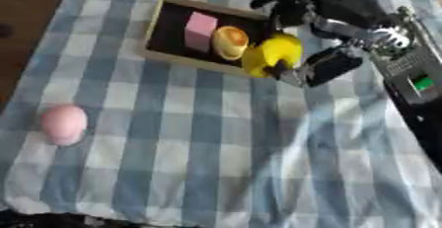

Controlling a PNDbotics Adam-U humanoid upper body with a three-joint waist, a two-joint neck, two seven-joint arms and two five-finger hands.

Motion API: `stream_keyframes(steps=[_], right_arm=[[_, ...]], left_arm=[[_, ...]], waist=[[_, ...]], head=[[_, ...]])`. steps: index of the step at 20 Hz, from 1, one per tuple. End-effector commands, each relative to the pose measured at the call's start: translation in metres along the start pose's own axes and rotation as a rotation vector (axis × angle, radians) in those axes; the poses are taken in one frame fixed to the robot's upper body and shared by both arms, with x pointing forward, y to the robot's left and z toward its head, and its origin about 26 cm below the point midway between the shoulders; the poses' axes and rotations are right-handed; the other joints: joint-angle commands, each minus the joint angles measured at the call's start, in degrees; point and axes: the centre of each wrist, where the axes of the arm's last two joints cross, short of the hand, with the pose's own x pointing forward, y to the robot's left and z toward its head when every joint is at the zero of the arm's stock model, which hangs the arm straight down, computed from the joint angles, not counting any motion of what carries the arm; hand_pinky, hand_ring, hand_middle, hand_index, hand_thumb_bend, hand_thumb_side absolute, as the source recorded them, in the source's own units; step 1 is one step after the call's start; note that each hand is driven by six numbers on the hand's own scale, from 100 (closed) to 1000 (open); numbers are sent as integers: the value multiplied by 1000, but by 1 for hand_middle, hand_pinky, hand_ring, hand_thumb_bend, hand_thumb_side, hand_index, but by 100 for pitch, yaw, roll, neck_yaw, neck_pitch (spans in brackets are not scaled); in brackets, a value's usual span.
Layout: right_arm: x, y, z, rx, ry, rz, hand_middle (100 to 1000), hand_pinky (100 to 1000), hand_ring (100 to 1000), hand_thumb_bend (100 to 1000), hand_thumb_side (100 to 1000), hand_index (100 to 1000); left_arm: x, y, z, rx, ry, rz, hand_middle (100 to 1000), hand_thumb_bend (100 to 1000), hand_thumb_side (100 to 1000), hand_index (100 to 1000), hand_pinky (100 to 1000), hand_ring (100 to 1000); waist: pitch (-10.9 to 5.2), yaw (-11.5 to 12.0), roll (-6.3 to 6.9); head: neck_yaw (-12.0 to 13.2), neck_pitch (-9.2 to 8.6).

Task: Pick up objects on the table and place them in the box.

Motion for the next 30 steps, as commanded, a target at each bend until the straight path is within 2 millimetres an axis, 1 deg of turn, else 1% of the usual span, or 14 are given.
stream_keyframes(steps=[1, 3, 4, 8, 12, 18, 23, 27, 30], right_arm=[[-23, -21, 8, 76, -42, 73, 100, 847, 1000, 100, 201, 644], [-39, -24, 8, 63, -19, 70, 100, 853, 1000, 100, 199, 655], [-48, -23, 8, 59, -4, 59, 100, 864, 1000, 100, 198, 659], [-82, -9, 13, 54, 65, 13, 100, 879, 1000, 100, 198, 663], [-103, 8, 18, 50, 133, -9, 100, 889, 1000, 100, 198, 665], [-114, 32, 19, 80, 208, -5, 100, 892, 1000, 100, 199, 671], [-115, 52, 19, 128, 242, 27, 100, 894, 1000, 100, 204, 686], [-114, 59, 14, 135, 239, 48, 100, 890, 1000, 100, 205, 685], [-114, 60, 15, 163, 246, 77, 100, 885, 1000, 100, 228, 696]], left_arm=[[8, 0, -6, -11, -32, -9, 833, 100, 567, 833, 794, 958], [7, -1, -8, -20, -34, -1, 833, 100, 566, 833, 794, 959], [7, -2, -9, -25, -36, 5, 833, 100, 566, 832, 794, 959], [7, -5, -13, -51, -42, 20, 833, 100, 566, 832, 793, 959], [7, -7, -19, -77, -59, 33, 833, 100, 566, 832, 793, 958], [8, -11, -26, -105, -80, 55, 833, 100, 566, 832, 792, 959], [7, -12, -27, -115, -75, 63, 834, 100, 565, 832, 791, 961], [7, -13, -28, -122, -75, 67, 834, 100, 565, 832, 791, 962], [7, -13, -28, -124, -73, 67, 834, 100, 565, 832, 791, 963]], waist=[[-142, 27, 135], [-134, 60, 134], [-128, 84, 135], [-81, 194, 106], [-20, 327, 60], [44, 513, 32], [68, 556, 11], [89, 567, 7], [100, 564, 6]], head=[[-86, 22], [-149, 22], [-188, 22], [-309, 22], [-470, 22], [-600, 22], [-625, 22], [-656, 22], [-660, 22]])
